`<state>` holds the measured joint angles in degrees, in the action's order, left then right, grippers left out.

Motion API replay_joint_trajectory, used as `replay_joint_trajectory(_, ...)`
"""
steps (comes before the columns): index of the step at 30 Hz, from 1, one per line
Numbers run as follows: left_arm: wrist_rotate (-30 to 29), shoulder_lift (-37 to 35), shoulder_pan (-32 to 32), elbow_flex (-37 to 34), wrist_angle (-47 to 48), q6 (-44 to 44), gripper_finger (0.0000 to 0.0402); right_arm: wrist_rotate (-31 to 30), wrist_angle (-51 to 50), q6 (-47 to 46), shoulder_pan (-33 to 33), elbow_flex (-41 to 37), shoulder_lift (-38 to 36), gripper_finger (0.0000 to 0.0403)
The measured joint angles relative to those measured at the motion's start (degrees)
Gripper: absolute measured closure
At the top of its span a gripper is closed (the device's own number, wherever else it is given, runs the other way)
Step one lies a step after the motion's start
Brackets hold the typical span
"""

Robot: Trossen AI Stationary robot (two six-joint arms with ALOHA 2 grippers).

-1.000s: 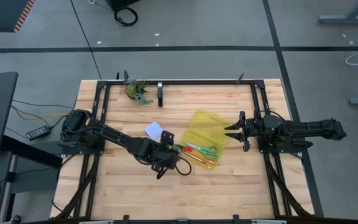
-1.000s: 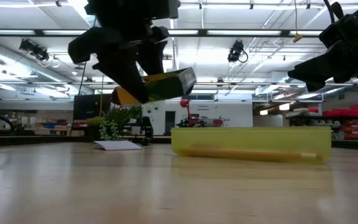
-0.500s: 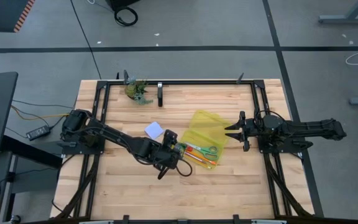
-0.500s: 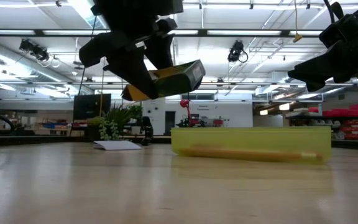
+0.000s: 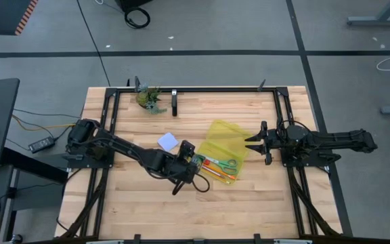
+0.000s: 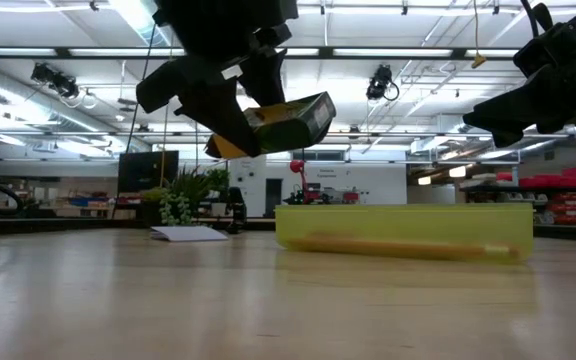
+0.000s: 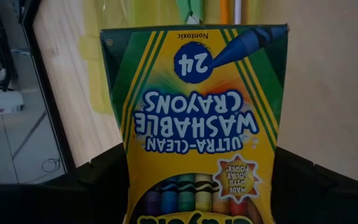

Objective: Pack school essentials
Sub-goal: Put the yellow crayon box into the yellow supply box

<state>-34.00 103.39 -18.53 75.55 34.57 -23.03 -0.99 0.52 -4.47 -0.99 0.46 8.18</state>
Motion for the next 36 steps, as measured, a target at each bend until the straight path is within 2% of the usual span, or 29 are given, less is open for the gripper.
replay_joint_trajectory(11, -1.6, 0.0, 0.1, 0.0, -4.8, -5.7, 0.0100, 0.0, 0.0, 0.0, 0.0, 0.0, 0.0, 0.0272)
replay_joint_trajectory(36, -0.3, 0.8, 3.0, -0.1, -13.5, -11.8, 0.0100, 0.0, 0.0, 0.0, 0.0, 0.0, 0.0, 0.0272)
